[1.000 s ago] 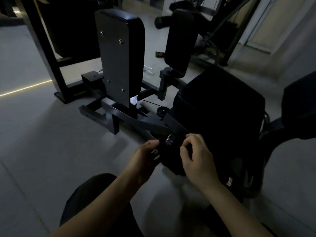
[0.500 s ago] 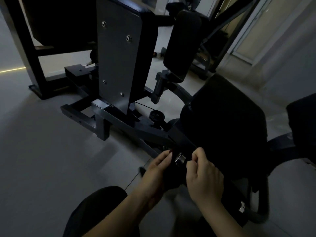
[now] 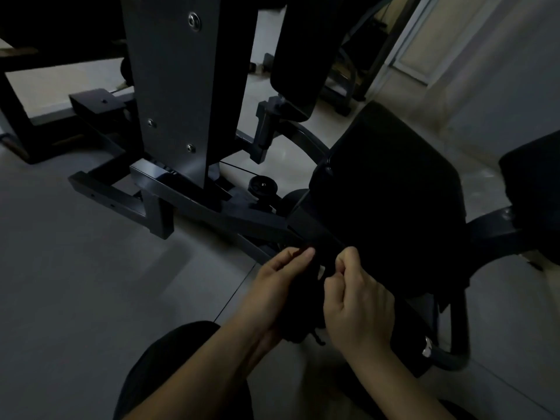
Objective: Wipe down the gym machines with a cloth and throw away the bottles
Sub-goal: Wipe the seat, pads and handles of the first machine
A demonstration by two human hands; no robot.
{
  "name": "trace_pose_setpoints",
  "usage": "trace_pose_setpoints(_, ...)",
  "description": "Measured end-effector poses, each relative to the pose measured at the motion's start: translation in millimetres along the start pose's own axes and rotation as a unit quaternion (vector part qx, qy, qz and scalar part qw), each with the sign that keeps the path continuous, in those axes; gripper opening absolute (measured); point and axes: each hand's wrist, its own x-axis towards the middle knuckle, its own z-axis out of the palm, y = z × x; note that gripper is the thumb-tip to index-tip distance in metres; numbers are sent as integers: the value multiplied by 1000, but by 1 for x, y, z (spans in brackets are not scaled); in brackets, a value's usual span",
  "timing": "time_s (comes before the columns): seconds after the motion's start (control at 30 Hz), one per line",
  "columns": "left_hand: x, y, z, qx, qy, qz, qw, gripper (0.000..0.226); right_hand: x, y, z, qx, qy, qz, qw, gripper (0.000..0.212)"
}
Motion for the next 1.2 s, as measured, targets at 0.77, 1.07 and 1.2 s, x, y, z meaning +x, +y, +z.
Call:
trace_pose_setpoints(0.77,-4,6,-4,361,77,187,910,26,2,3,-2,22,-18,-11,1000,4)
trace_pose_setpoints(1.07,-12,0,-23,277,36,156,948,23,2,5,-5,38,-44,-12,998,7)
trace_pose_setpoints(1.2,-7,3,-14,432,49,249,865,24,2,8,-7,49,-59,-20,997,5)
